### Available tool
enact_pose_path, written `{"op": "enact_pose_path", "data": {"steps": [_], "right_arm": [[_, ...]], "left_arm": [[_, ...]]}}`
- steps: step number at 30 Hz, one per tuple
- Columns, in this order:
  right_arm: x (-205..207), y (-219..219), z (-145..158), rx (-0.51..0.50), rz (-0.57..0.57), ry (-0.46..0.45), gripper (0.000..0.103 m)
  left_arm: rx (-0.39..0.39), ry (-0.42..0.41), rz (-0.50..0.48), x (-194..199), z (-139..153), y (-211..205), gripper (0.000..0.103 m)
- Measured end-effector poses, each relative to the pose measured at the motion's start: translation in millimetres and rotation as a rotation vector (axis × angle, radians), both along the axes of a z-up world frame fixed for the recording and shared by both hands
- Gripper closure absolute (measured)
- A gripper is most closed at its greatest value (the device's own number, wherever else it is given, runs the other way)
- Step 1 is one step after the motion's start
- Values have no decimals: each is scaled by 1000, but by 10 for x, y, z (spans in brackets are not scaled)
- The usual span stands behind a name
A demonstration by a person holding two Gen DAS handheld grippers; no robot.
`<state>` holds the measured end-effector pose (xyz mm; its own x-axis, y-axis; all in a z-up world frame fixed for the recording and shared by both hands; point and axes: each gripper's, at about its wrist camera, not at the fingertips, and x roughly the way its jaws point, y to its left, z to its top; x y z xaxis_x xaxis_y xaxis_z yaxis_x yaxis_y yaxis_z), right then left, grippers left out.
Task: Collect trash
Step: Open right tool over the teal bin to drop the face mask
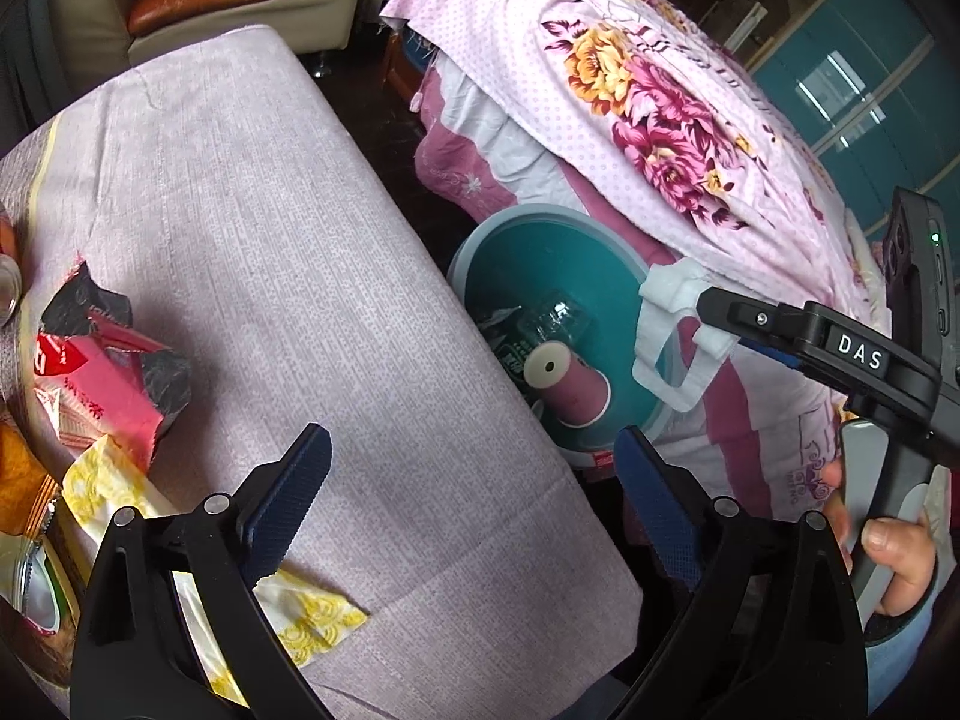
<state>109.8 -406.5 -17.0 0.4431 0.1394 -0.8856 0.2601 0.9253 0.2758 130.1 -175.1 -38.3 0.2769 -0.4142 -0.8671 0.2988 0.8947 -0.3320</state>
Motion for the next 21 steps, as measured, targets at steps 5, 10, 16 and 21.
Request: {"op": "enact_pose_path", "data": {"steps": [5,10,16,21], "right_arm": [[49,-7,-3,29,-5,1,50],[106,46,28,23,27,11,50],[199,92,18,20,40,41,33],[226,105,41,46,47,21,64]], "left_arm": [[-14,-1,9,7,1,52,8],[-29,8,12,26,-27,68,8],[-48,13,22,69,-50,131,8],[-56,19,33,126,-90,188,8]]}}
